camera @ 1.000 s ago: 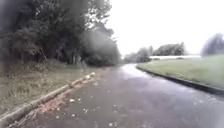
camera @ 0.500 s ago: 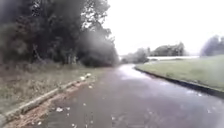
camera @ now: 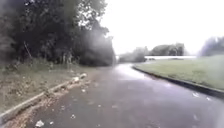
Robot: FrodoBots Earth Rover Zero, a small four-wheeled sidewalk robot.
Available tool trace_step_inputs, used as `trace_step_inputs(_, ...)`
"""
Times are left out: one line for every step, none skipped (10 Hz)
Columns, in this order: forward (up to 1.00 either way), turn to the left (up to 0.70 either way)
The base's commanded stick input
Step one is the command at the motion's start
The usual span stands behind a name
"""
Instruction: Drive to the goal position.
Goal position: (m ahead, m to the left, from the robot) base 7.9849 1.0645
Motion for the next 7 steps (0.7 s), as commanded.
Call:
trace_step_inputs(0.70,-0.14)
trace_step_inputs(0.70,-0.14)
trace_step_inputs(0.70,-0.14)
trace_step_inputs(0.70,-0.14)
trace_step_inputs(0.70,-0.14)
trace_step_inputs(0.70,-0.14)
trace_step_inputs(0.70,-0.14)
